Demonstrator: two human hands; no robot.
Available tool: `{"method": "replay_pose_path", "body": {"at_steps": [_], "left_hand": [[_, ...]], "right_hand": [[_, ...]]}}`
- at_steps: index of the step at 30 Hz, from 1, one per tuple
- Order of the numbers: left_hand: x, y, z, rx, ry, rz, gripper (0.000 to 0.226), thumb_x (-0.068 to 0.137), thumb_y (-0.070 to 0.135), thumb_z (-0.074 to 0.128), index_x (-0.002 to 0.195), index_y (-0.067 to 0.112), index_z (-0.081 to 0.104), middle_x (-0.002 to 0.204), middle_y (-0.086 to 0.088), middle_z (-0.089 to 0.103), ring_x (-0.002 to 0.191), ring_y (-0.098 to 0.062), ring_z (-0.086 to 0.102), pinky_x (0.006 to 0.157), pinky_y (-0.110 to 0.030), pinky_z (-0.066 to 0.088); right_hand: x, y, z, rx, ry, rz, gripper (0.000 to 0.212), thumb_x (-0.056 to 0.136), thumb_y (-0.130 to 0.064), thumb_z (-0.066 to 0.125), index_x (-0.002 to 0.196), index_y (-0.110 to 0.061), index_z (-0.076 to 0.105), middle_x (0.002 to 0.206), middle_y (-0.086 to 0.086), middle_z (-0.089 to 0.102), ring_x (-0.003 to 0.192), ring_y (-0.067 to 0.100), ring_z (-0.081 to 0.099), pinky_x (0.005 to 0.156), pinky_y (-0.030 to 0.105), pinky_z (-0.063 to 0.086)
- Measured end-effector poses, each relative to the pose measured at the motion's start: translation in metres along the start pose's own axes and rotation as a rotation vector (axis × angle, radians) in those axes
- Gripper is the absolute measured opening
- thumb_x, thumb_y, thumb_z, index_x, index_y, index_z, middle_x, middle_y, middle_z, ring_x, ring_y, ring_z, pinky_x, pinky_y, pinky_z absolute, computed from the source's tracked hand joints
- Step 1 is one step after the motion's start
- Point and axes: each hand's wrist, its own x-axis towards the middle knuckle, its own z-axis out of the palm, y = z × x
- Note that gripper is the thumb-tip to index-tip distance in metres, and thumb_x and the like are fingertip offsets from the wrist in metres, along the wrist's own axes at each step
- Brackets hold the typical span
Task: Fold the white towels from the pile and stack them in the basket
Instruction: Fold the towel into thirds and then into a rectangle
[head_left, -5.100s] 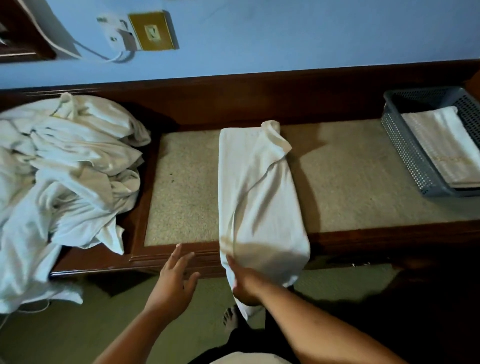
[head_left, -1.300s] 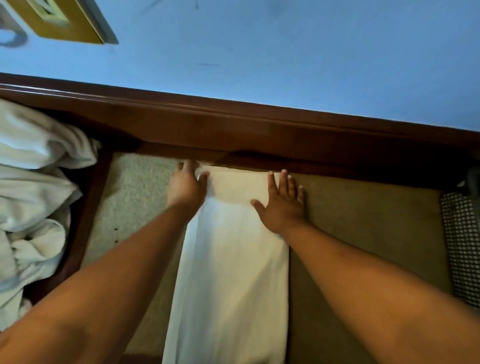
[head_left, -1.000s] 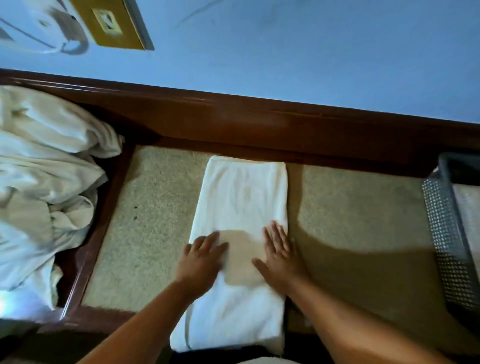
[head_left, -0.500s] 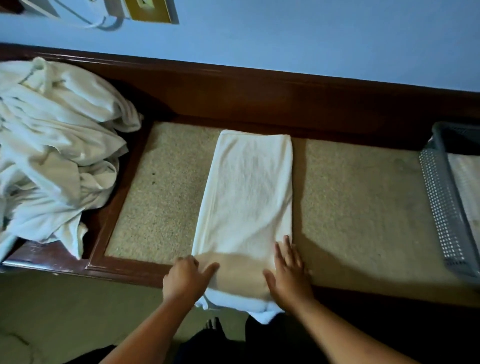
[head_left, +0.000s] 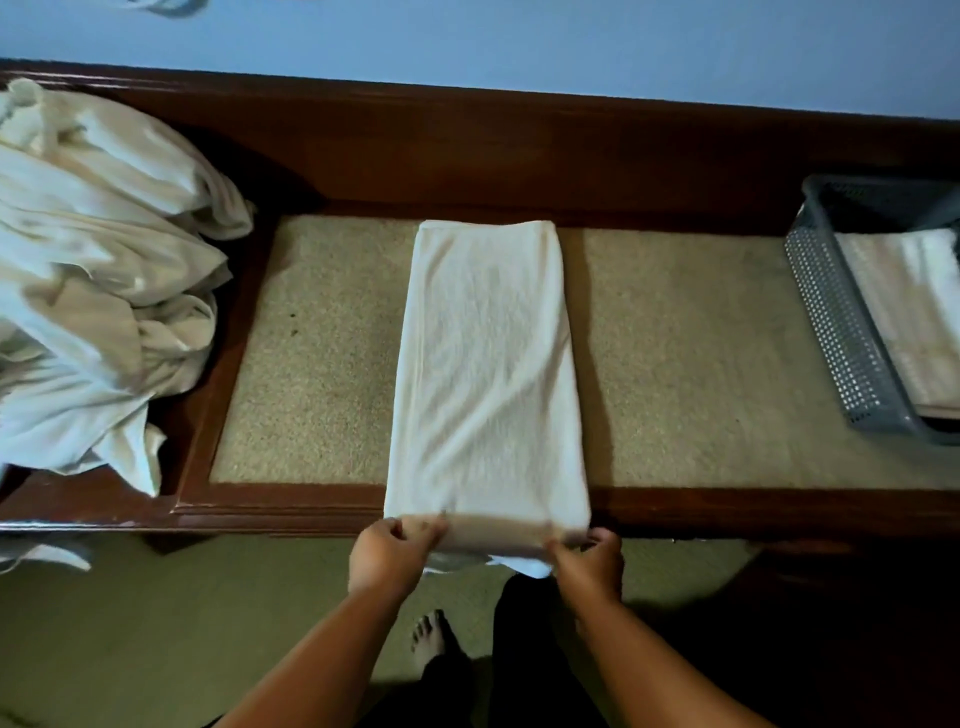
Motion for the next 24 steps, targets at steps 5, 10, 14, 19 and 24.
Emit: {"method": "replay_pose_path", "body": {"at_steps": [5,10,14,19,24], "left_hand": [[0.007,-0.031,0.009,0.02,-0.101,-0.095,0.022,0.085,0.038,0.077,0.089,0.017,0.071,0.085,-0.002,0.072,0.078,-0.02,0.066,0.068,-0.031,0.05],[0.001,-0.042,0.013,-0.179,0.028,-0.132,0.024,0.089,0.03,0.074,0.088,0.009,0.063,0.081,-0.008,0.064,0.068,-0.019,0.055,0.058,-0.031,0.039],[0.0,-0.035,0.016,-0.595,-0.025,-0.21,0.061,0.079,0.015,0.086,0.116,0.012,0.038,0.097,-0.004,0.055,0.082,-0.012,0.055,0.08,-0.036,0.044],[0.001,-0.061,0.011,-0.305,-0.318,-0.169,0.069,0.058,0.042,0.094,0.109,0.008,0.062,0.102,-0.009,0.073,0.091,-0.025,0.071,0.088,-0.047,0.059],[-0.018,-0.095,0.0,-0.297,-0.362,-0.091,0.076,0.05,0.057,0.087,0.103,0.005,0.072,0.089,-0.009,0.078,0.082,-0.027,0.075,0.07,-0.04,0.061]], "right_hand": [[0.012,0.006,-0.006,-0.021,-0.101,0.067,0.035,0.074,-0.034,0.084,0.095,-0.015,0.064,0.097,0.008,0.069,0.085,0.026,0.067,0.074,0.035,0.054],[0.006,0.012,-0.012,-0.042,-0.164,-0.024,0.014,0.085,-0.021,0.069,0.084,-0.008,0.066,0.086,0.01,0.069,0.077,0.026,0.064,0.063,0.033,0.045],[0.0,0.028,-0.012,0.005,-0.233,0.019,0.012,0.083,-0.015,0.07,0.093,-0.013,0.064,0.09,0.005,0.07,0.079,0.019,0.065,0.061,0.028,0.046],[-0.012,0.048,-0.022,-0.045,-0.363,0.066,0.01,0.086,-0.013,0.062,0.086,-0.006,0.07,0.085,0.009,0.073,0.079,0.025,0.068,0.065,0.03,0.046],[-0.026,0.061,-0.032,-0.082,-0.328,0.048,0.031,0.09,-0.025,0.056,0.085,0.004,0.068,0.088,0.019,0.074,0.084,0.034,0.069,0.067,0.034,0.047]]}}
